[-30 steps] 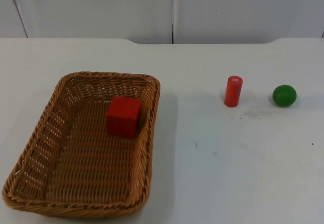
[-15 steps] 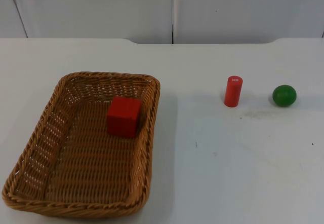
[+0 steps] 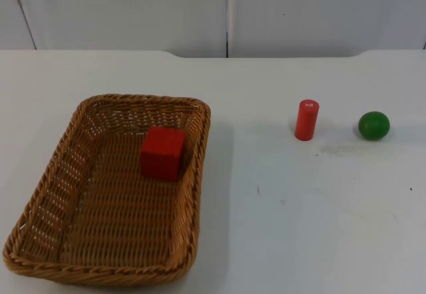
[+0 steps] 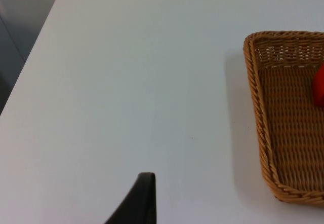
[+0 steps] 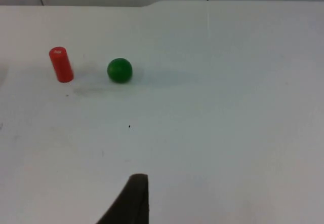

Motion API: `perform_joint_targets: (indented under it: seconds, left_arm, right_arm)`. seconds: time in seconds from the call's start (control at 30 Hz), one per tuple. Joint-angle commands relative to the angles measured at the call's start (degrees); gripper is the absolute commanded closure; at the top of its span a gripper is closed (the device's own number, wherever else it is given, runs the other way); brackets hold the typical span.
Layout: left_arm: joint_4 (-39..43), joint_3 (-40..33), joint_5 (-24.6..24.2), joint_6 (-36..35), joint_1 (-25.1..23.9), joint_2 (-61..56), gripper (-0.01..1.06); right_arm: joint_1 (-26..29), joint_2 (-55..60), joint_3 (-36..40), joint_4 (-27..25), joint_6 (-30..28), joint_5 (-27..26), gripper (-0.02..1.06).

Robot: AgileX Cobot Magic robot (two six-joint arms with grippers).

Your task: Pick up the basket with the left hand and place the object to the left of the red cylinder into the basket with the right hand.

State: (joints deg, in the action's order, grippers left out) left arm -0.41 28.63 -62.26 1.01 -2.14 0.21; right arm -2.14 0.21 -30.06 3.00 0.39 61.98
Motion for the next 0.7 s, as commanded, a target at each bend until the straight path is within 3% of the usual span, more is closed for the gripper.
perform_joint_targets:
  seconds: [0.0,0.67]
  left_arm:
    - [-0.14,-0.35,0.69,-0.06,-0.21,-0.21,0.00]
    - [-0.14,-0.35,0.69,-0.06,-0.21,-0.21,0.00]
  right_arm:
    - [0.93,-0.21,-0.37,-0.24,0.15,-0.89,-0.01]
    - [2.17,-0.21,0.35,-1.78,-0.39,-0.43,-0.01]
